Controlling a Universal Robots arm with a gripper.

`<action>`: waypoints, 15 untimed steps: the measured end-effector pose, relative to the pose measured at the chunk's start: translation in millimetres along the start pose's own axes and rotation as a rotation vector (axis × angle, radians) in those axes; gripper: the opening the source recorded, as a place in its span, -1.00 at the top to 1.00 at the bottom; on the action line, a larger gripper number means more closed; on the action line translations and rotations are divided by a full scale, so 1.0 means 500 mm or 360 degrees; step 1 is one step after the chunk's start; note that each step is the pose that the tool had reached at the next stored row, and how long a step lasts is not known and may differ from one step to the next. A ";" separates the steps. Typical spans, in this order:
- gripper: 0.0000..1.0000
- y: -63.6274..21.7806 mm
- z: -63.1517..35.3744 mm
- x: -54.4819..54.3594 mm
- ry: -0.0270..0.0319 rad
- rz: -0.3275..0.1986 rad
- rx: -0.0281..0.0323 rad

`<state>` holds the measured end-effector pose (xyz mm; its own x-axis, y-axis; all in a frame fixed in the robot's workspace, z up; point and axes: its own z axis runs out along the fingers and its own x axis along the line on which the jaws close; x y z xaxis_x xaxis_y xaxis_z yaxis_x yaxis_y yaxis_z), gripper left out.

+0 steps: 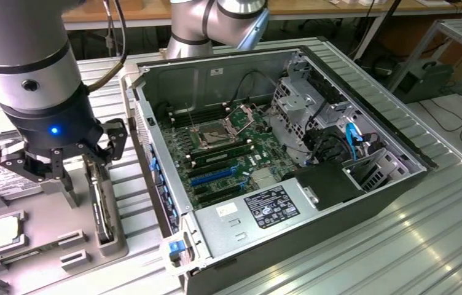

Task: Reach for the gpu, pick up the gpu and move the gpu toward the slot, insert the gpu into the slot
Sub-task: 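Pick up the gpu and move the gpu toward the slot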

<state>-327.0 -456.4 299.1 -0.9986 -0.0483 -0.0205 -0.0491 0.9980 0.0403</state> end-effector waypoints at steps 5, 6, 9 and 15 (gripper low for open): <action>-0.08 -0.004 0.018 0.001 0.00000 0.0000 0.00000; -0.08 -0.004 0.022 0.001 -0.00002 0.0000 -0.00001; -0.08 -0.005 0.033 0.001 0.00000 0.0000 0.00008; -0.08 -0.005 0.052 0.001 0.00017 -0.0001 0.00325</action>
<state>-327.0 -457.9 273.2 -0.9986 -0.0489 -0.0194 -0.0493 0.9986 0.0199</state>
